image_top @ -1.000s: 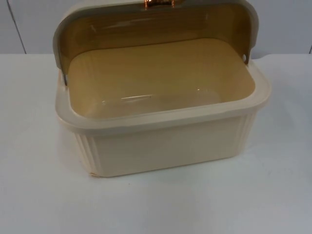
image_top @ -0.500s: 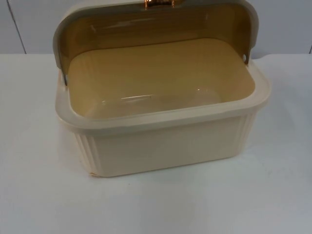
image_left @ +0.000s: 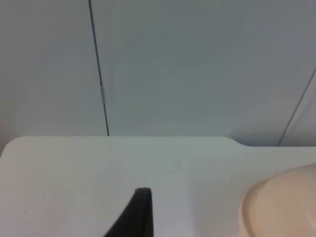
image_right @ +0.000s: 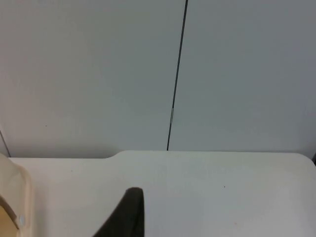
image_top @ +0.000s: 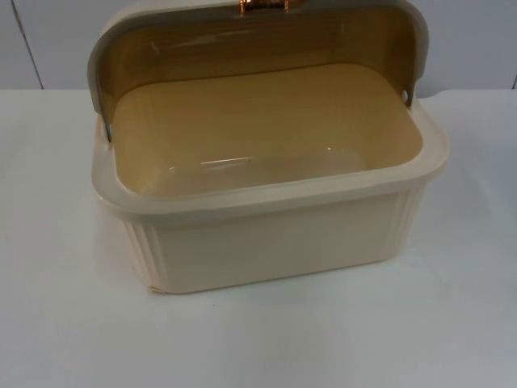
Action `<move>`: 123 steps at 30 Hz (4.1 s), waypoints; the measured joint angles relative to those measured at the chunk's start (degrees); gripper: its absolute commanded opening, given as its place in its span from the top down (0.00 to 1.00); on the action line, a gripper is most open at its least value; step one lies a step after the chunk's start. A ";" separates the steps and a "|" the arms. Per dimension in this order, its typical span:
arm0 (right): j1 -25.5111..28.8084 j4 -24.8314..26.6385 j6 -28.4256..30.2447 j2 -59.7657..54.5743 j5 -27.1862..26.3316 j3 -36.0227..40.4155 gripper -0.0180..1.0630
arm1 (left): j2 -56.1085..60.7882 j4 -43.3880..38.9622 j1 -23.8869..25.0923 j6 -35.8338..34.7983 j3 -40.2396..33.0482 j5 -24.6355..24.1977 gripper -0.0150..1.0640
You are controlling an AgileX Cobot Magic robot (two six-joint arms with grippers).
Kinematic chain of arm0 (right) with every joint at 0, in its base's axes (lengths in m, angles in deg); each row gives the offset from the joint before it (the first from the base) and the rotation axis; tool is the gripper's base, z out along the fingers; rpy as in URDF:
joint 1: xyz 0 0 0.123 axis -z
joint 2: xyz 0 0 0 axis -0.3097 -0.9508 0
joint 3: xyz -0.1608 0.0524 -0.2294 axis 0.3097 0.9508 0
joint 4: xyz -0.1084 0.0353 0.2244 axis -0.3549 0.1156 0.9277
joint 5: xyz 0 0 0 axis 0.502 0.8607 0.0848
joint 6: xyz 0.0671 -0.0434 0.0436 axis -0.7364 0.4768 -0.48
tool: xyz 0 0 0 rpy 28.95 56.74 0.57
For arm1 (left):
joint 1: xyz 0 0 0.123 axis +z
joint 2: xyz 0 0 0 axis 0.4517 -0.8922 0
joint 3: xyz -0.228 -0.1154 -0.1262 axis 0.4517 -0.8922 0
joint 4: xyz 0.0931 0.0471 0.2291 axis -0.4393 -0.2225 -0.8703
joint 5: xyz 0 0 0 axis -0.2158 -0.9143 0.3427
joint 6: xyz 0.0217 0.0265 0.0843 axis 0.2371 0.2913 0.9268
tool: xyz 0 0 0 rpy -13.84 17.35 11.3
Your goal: Open the box lid with the left hand, place the block into the box with the right hand, then close the box lid with the left hand.
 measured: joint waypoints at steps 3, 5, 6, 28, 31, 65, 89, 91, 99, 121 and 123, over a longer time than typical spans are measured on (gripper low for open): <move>0.00 0.00 0.00 0.00 0.53 0.11 0.02 | 0.00 0.00 0.00 0.00 0.00 -0.11 0.02; 0.00 0.71 0.00 0.00 1.15 2.38 0.02 | 0.00 0.00 0.00 0.00 0.00 -0.11 0.02; 0.00 0.71 0.00 0.00 1.15 2.38 0.02 | 0.00 0.00 0.00 0.00 0.00 -0.11 0.02; 0.00 8.31 0.38 -11.99 -8.32 24.30 0.03 | 0.00 1.32 0.00 0.48 0.00 -0.83 0.02; 0.00 11.06 1.67 -17.44 -11.63 24.39 0.07 | 0.00 1.32 0.00 0.59 0.00 -1.25 0.02; 0.00 13.13 3.36 -49.88 -16.00 25.09 0.15 | 0.00 -0.60 0.00 1.27 0.00 -2.03 0.02; 0.00 12.29 4.77 -51.39 -18.04 27.40 0.66 | 0.00 -0.83 0.00 1.34 0.00 -2.03 0.02; 0.00 12.17 4.77 -51.12 -17.77 27.40 0.70 | 0.00 -0.83 0.00 1.34 0.00 -2.03 0.02; 0.00 11.01 4.77 -44.05 -14.73 25.21 0.98 | 0.00 -0.83 0.00 1.34 0.00 -2.03 0.02; -2.44 29.02 20.87 -28.01 -0.18 1.89 0.98 | 0.00 -0.83 0.00 1.34 0.00 -2.03 0.02; -4.24 29.58 21.69 -27.87 -0.18 1.48 0.98 | 0.00 -0.83 0.00 1.34 0.00 -2.03 0.02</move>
